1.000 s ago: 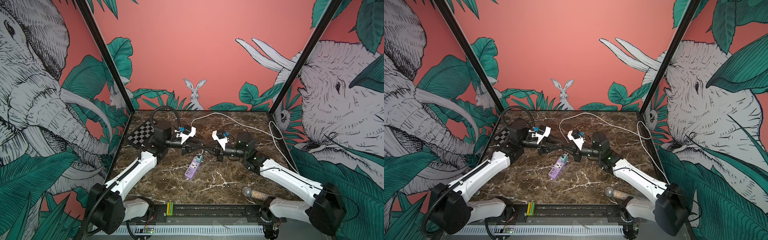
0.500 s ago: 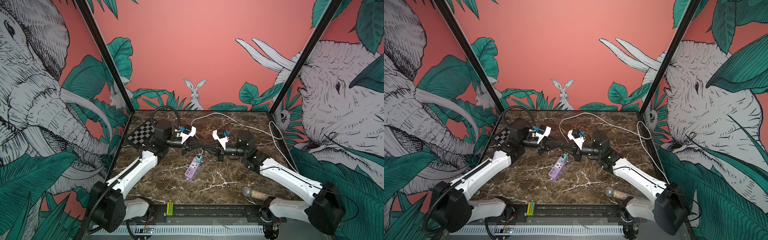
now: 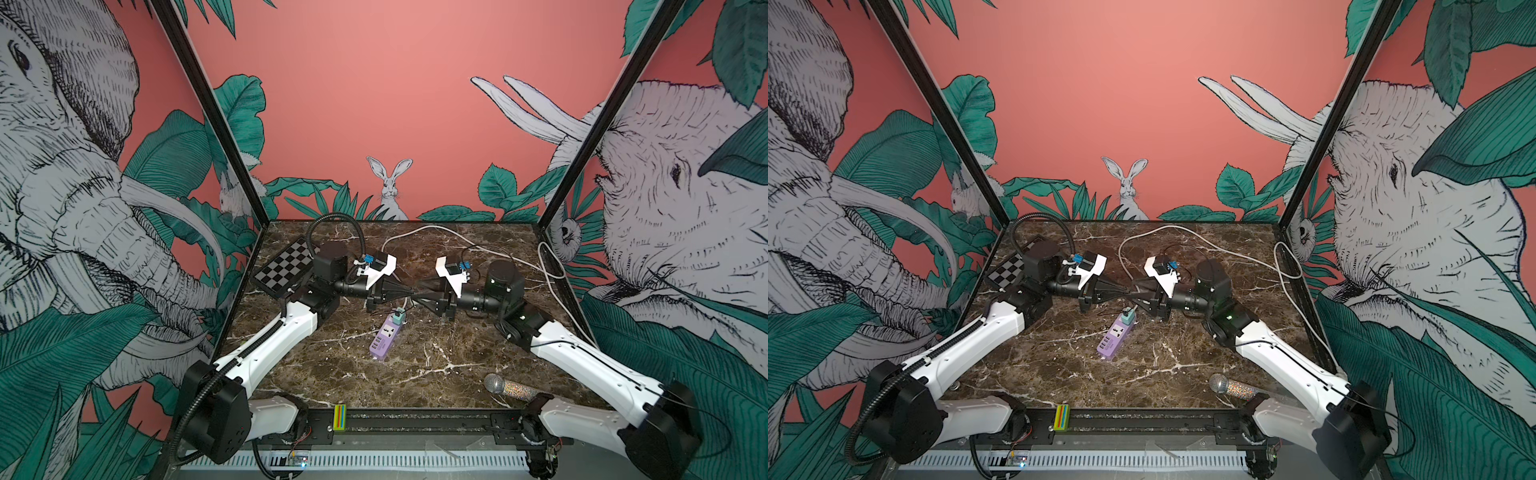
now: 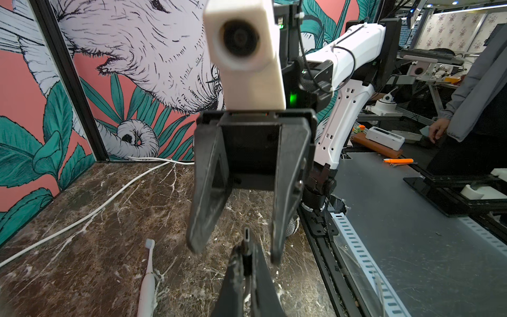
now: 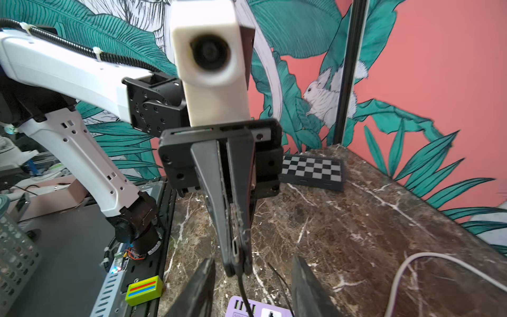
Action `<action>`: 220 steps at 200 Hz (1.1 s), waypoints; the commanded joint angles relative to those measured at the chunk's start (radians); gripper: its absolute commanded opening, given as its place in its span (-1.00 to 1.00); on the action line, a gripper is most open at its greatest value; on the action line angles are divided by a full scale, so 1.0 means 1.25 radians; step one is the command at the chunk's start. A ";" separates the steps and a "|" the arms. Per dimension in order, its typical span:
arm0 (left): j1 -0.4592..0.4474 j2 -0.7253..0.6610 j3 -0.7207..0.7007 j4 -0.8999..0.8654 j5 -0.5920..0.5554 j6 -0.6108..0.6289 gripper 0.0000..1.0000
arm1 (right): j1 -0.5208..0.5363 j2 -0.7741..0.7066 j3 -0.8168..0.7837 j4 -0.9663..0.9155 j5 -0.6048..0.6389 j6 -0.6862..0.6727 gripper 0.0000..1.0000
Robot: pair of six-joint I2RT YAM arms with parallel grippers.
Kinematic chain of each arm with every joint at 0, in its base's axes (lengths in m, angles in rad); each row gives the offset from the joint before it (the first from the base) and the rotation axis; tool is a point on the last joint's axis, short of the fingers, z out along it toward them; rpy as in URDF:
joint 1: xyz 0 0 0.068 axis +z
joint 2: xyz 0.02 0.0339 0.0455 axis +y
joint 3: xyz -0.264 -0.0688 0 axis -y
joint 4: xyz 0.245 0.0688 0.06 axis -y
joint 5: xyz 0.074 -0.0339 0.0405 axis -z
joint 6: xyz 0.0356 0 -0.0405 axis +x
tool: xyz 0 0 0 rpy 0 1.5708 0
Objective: Charge the electric toothbrush
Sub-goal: Adjust the charging cable.
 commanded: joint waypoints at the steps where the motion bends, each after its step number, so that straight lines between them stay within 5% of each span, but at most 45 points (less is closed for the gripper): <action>1: -0.002 -0.001 0.011 -0.023 0.003 0.018 -1.00 | -0.004 -0.039 0.009 -0.053 0.014 -0.053 -0.08; 74: -0.002 -0.009 0.011 -0.039 0.010 0.030 -1.00 | 0.005 0.000 0.036 -0.004 -0.035 -0.016 -0.49; 141: -0.003 -0.009 0.009 -0.038 0.015 0.029 -1.00 | 0.013 0.018 0.041 0.024 -0.039 -0.005 -0.62; 220: -0.004 -0.002 0.006 0.018 0.015 -0.033 -1.00 | 0.012 -0.017 -0.032 -0.006 0.012 -0.042 -0.44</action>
